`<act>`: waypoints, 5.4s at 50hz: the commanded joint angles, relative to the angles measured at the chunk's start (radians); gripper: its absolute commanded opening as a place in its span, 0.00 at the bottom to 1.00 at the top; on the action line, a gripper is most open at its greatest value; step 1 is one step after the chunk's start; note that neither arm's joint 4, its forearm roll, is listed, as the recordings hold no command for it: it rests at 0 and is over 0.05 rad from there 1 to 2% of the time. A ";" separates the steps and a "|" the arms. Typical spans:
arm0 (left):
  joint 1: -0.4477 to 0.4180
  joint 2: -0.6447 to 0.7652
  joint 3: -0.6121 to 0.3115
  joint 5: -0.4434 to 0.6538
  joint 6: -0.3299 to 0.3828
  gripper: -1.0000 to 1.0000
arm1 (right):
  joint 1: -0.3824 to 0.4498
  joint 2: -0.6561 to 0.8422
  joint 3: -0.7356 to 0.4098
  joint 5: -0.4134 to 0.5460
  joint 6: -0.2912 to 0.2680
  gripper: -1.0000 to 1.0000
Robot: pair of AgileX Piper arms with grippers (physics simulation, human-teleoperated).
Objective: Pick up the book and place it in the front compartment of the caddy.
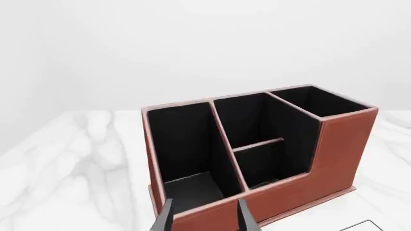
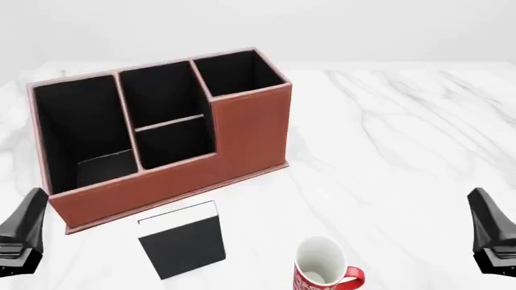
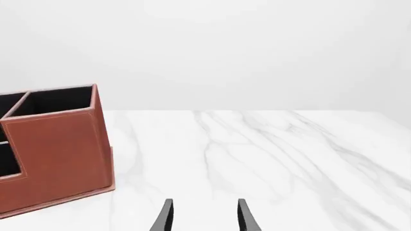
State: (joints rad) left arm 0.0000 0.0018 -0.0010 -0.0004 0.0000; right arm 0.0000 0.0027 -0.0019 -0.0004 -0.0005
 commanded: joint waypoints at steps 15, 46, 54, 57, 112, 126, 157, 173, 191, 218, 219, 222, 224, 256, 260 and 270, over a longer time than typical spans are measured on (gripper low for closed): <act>-0.004 0.001 -0.001 0.001 0.012 1.00 | 0.000 0.004 -0.003 0.000 0.001 1.00; -0.138 0.390 -0.388 0.193 0.119 1.00 | 0.000 0.013 -0.004 -0.009 0.001 1.00; -0.168 0.481 -0.531 0.311 0.146 1.00 | 0.000 0.011 -0.004 -0.006 0.001 1.00; -0.194 0.519 -0.627 0.403 0.157 1.00 | 0.000 0.009 -0.004 -0.004 0.001 1.00; -0.434 0.999 -0.975 1.005 0.494 1.00 | 0.000 0.019 -0.003 -0.016 0.001 1.00; -0.435 1.079 -1.039 1.040 0.509 1.00 | 0.000 0.019 -0.004 -0.014 0.001 1.00; -0.676 1.248 -1.012 0.985 0.372 1.00 | 0.000 0.014 -0.004 -0.009 0.001 1.00; -0.701 1.272 -0.983 0.950 0.355 1.00 | 0.000 0.014 -0.004 -0.009 0.001 1.00; -0.733 1.298 -0.931 0.906 0.321 1.00 | 0.000 0.014 -0.004 -0.009 0.001 1.00; -0.771 1.340 -0.854 0.824 0.278 1.00 | 0.000 0.014 -0.004 -0.009 0.001 1.00; -0.775 1.341 -0.853 0.820 0.274 1.00 | 0.000 0.014 -0.004 -0.009 0.001 1.00; -0.773 1.341 -0.855 0.815 0.275 1.00 | 0.000 0.014 -0.004 -0.009 0.001 1.00; -0.787 1.347 -0.848 0.809 0.263 1.00 | 0.000 0.014 -0.004 -0.009 0.001 1.00; -0.700 1.352 -0.975 0.959 0.413 0.00 | 0.000 0.014 -0.004 -0.009 0.001 1.00; -0.686 1.349 -1.022 1.009 0.442 0.00 | 0.000 0.014 -0.004 -0.010 0.001 1.00; -0.607 1.352 -1.157 1.136 0.542 0.00 | 0.000 0.014 -0.004 -0.009 0.001 1.00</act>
State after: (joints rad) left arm -0.6723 1.3583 -1.0418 1.0276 0.4377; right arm -0.0003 0.0175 -0.0063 -0.0100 0.0005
